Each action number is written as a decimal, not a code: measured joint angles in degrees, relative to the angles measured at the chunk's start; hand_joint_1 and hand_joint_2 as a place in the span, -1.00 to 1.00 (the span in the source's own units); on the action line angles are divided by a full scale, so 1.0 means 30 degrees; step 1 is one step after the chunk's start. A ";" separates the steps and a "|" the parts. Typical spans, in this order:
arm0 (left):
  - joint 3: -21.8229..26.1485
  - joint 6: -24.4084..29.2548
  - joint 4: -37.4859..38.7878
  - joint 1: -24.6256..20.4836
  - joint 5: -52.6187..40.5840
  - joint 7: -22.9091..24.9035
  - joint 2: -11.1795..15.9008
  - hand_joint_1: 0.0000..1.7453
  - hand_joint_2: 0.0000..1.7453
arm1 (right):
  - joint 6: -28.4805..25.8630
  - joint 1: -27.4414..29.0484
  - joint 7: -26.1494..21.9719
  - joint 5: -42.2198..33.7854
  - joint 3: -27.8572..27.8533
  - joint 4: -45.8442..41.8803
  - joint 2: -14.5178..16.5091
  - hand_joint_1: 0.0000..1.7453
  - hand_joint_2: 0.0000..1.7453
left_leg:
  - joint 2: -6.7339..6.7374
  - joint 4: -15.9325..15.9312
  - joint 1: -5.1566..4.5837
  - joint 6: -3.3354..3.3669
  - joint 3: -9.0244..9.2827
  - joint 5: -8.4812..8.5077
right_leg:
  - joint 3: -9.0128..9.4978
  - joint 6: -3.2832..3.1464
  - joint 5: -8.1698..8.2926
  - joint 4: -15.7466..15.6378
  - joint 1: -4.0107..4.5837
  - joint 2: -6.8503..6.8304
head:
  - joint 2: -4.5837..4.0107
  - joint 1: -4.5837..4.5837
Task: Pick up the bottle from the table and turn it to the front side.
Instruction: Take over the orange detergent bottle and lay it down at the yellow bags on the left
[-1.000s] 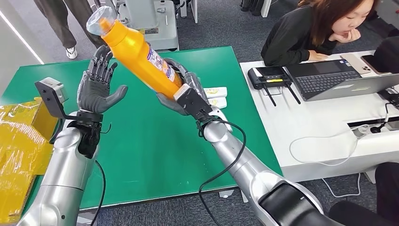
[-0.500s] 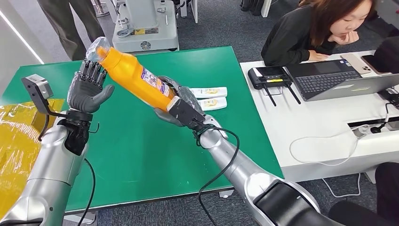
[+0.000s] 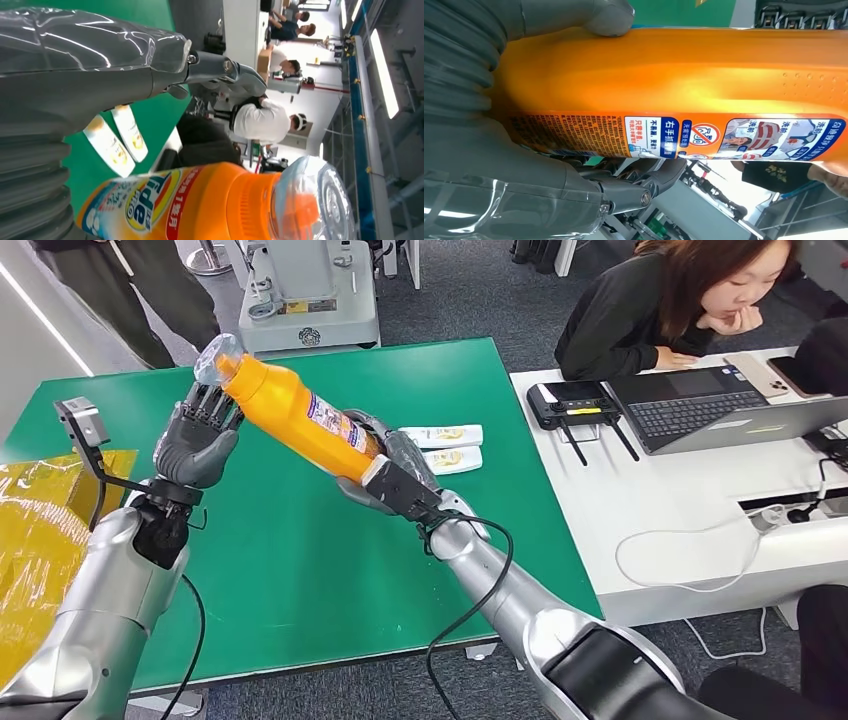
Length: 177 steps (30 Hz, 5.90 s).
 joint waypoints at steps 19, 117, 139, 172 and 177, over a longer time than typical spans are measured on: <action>-0.1552 0.3213 -0.1607 -0.0350 -0.0924 -0.1196 -0.1107 -1.00 1.00 | -0.0102 -0.0627 0.1289 0.0029 0.0235 0.0118 0.0514 1.00 1.00 | -0.0001 0.0003 0.0000 0.0000 -0.0008 0.0001 | -0.0004 -0.0001 0.0003 0.0000 0.0001 -0.0002 | 0.0000 0.0000; -0.1976 0.8360 -0.1134 0.0953 -0.9371 -0.5078 -0.0321 1.00 1.00 | -0.0444 0.2238 -0.0710 0.1276 0.1000 0.0671 -0.0024 -1.00 1.00 | 0.0014 0.0008 0.0005 -0.0002 -0.0011 0.0003 | -0.0013 -0.0013 0.0014 0.0000 0.0004 0.0012 | 0.0000 0.0003; -0.4295 1.4956 -0.0504 -0.2574 -1.7615 -0.4535 0.3142 1.00 1.00 | -0.3472 1.0095 -0.1913 -0.2545 0.1176 -0.8917 -0.3685 -1.00 1.00 | 0.0048 0.0007 0.0006 -0.0002 -0.0024 0.0000 | -0.0032 -0.0014 0.0014 -0.0002 0.0005 0.0047 | -0.0002 0.0004; -0.3115 1.6442 -0.0796 -0.0703 -2.4388 -0.1584 1.1573 1.00 1.00 | -0.4667 1.8411 -0.2138 -0.1829 -0.6444 -2.5079 -0.5076 -1.00 1.00 | 0.0092 -0.0014 0.0019 -0.0010 -0.0026 -0.0001 | -0.0045 -0.0028 0.0007 -0.0001 0.0013 0.0081 | 0.0000 0.0007; -0.2831 1.6203 -0.1369 0.0656 -2.5344 -0.1199 1.2577 1.00 1.00 | -0.4211 1.8985 -0.2036 -0.1485 -0.7225 -2.5694 -0.4769 -1.00 1.00 | 0.0101 -0.0015 0.0018 -0.0014 -0.0026 -0.0004 | -0.0046 -0.0029 0.0006 -0.0007 0.0013 0.0090 | -0.0002 0.0009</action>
